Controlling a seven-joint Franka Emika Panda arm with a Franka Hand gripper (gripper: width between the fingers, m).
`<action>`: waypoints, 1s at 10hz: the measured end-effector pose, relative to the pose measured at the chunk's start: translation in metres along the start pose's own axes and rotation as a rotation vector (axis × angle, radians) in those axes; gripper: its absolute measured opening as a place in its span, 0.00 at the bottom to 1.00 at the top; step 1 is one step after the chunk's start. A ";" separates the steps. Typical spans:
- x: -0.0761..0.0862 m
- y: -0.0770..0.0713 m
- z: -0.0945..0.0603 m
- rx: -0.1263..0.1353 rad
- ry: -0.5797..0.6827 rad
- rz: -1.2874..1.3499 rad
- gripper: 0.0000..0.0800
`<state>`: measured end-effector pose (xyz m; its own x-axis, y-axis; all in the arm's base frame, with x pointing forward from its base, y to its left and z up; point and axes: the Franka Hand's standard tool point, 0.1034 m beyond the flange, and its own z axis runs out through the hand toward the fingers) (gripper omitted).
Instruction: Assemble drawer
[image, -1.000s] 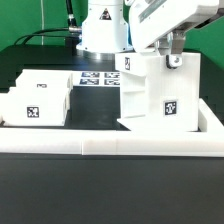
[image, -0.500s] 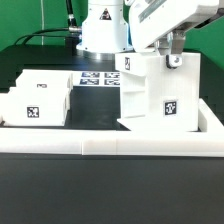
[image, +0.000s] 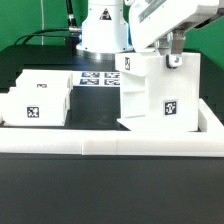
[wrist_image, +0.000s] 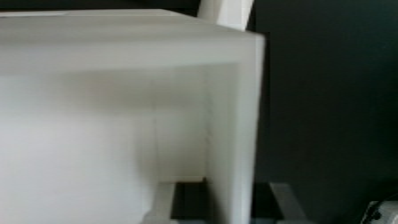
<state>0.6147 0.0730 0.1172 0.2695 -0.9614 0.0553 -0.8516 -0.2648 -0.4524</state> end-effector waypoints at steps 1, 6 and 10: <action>0.000 -0.003 0.005 -0.011 -0.012 0.014 0.08; -0.001 -0.004 0.006 -0.014 -0.016 0.014 0.09; -0.001 -0.004 0.006 -0.014 -0.016 0.014 0.09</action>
Offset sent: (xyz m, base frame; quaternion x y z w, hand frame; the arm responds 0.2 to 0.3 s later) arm 0.0000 0.0000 0.0000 0.0000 0.0000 0.0000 1.0000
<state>0.6204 0.0753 0.1135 0.2649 -0.9637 0.0345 -0.8615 -0.2526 -0.4405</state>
